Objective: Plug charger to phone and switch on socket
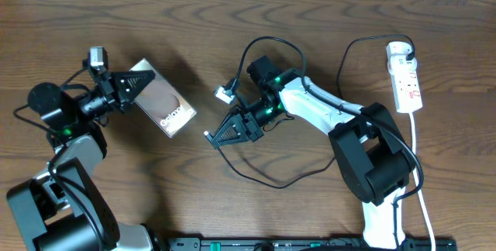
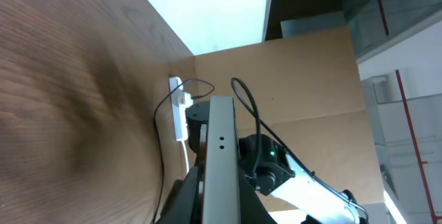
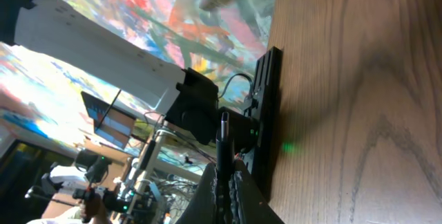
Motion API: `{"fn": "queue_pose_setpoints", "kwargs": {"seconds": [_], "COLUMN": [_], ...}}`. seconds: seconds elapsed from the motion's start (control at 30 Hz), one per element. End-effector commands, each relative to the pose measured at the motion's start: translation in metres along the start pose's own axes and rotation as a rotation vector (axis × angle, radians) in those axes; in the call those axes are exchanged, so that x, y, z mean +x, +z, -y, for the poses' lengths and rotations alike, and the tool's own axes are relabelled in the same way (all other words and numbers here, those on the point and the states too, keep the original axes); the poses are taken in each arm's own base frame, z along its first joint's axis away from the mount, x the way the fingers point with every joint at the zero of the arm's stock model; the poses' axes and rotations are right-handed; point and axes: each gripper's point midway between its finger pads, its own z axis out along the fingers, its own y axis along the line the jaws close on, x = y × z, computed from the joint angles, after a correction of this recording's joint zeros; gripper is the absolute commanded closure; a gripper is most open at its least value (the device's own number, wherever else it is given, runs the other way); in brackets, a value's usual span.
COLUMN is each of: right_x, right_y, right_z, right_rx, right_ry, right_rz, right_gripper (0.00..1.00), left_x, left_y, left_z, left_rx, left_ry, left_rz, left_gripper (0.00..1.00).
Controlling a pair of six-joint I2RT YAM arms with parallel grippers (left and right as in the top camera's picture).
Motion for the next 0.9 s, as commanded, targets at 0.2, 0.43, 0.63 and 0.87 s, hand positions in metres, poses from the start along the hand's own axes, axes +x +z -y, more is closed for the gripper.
{"fn": "queue_pose_setpoints", "kwargs": {"seconds": [0.2,0.43,0.63,0.87], "right_x": [-0.016,-0.018,-0.022,-0.026], "right_y": [0.026,0.029,0.022,0.014], "right_z": [-0.022,-0.022,-0.020,-0.017], "right_rx": [-0.079,-0.083,-0.073,-0.063], "right_ry": [-0.022,-0.035,-0.041,-0.059], "right_rz": [-0.033,-0.038,-0.024,-0.007], "right_gripper": [0.99,0.99,0.99,0.99], "left_x": [0.012,0.012,0.012,0.012], "left_y": [0.018,0.018,0.018,0.018], "left_z": [0.003,0.003,0.003,0.003], "left_rx": [0.017,0.017,0.017,0.017], "left_ry": [0.072,0.078,0.079,0.083], "left_rz": [-0.068,-0.068,-0.067,-0.068], "left_gripper": [0.93,0.93,0.93,0.93]}}
